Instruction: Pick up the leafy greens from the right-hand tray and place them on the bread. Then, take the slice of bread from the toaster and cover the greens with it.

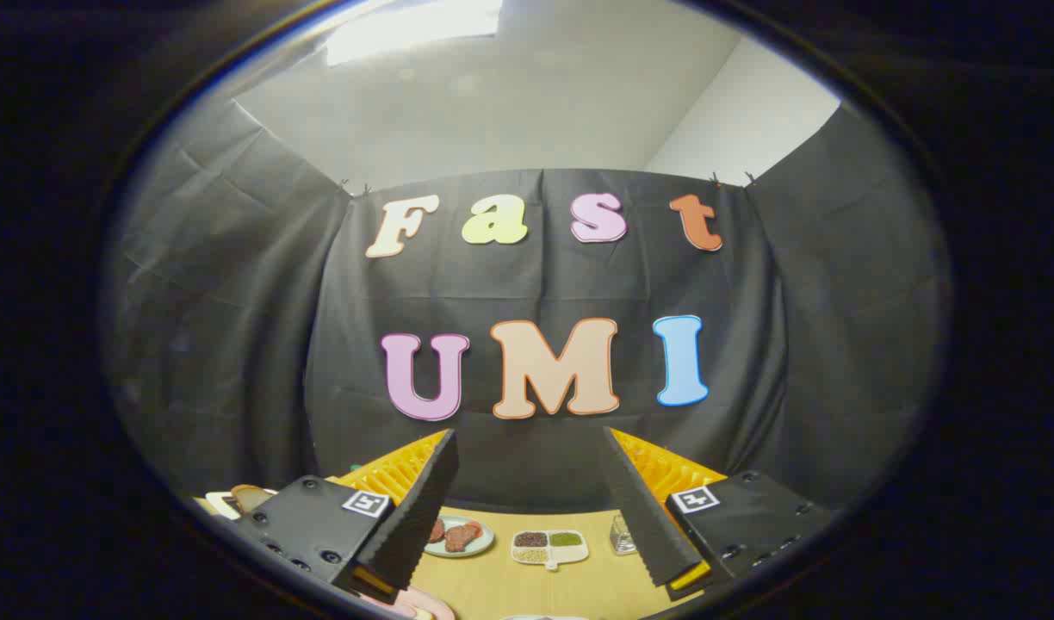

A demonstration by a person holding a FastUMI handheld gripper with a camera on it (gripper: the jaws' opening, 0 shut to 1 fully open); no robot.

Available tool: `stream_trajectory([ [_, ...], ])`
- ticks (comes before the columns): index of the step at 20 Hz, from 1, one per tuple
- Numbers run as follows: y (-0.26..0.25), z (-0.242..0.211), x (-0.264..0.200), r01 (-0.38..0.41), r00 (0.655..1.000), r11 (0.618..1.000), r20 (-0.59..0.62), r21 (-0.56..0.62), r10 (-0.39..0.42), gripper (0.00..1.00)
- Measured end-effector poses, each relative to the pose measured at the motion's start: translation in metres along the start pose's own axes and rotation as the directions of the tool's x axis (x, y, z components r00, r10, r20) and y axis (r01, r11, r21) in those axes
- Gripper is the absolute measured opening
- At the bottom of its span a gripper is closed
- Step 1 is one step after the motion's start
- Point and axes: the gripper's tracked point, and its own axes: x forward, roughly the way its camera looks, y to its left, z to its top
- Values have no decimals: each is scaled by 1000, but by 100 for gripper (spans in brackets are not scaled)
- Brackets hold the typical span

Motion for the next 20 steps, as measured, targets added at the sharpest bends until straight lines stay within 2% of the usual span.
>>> stream_trajectory([
  [20, -10, -17, 7, -75, 996, 997, -52, -27, 74, 100],
])
